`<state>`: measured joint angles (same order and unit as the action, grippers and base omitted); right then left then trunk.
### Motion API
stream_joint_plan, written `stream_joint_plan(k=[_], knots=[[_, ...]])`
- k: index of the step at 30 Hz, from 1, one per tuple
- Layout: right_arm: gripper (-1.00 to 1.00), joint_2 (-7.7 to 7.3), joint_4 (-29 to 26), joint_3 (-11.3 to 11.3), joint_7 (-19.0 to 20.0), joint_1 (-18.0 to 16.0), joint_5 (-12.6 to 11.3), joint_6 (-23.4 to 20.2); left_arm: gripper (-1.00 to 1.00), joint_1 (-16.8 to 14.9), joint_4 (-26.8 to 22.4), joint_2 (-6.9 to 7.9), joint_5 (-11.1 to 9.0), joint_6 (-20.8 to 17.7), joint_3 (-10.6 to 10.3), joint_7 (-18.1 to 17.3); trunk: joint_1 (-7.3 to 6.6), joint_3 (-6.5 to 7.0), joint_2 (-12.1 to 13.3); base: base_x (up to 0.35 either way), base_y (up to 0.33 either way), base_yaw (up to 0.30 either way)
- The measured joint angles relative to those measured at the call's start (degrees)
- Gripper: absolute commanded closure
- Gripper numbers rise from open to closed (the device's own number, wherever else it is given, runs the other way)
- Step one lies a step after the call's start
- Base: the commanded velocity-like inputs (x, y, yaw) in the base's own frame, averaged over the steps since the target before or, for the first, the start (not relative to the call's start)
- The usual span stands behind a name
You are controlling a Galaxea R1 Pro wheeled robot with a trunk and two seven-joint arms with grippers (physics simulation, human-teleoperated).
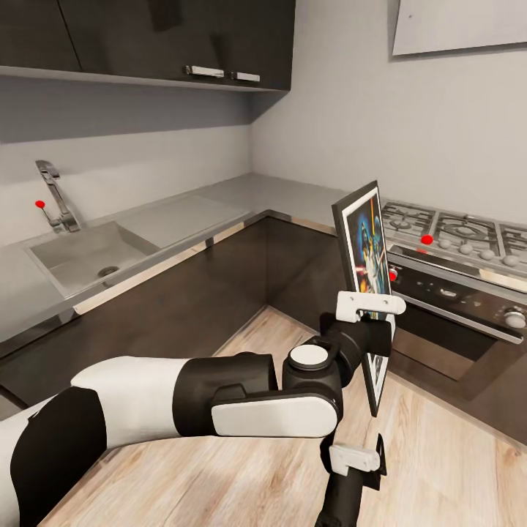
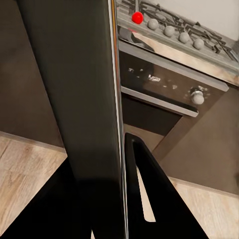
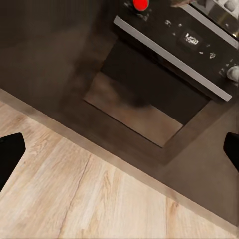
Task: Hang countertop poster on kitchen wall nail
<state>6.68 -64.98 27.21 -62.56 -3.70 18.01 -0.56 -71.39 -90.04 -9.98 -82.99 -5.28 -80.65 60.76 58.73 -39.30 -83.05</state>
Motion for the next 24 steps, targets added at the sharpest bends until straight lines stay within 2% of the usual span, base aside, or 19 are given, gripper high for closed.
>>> stream_joint_plan(k=[8,14,20,24], knots=[[-1.00,-0.03,0.1,0.1,-0.9,-0.1,0.2,0.1,1.00,0.0,0.0,0.00,0.0,0.0,0.0,0.0,0.00,0.00,0.0,0.000,0.000,0.000],[-1.00,-0.08,0.8,0.3,-7.3,-0.1,0.3,0.1,1.00,0.0,0.1,0.00,0.0,0.0,-0.1,0.0,0.00,0.00,0.0,0.000,0.000,0.000],[-1.00,-0.09,1.2,0.4,-9.0,0.0,0.4,0.1,1.00,0.0,0.1,0.00,0.0,0.0,-0.1,0.0,0.00,0.00,0.0,0.000,0.000,0.000],[-1.00,-0.09,1.1,0.4,-9.4,0.0,4.0,0.1,1.00,0.0,0.1,0.00,0.0,0.0,-0.2,0.0,0.00,0.00,0.0,0.000,0.000,0.000]])
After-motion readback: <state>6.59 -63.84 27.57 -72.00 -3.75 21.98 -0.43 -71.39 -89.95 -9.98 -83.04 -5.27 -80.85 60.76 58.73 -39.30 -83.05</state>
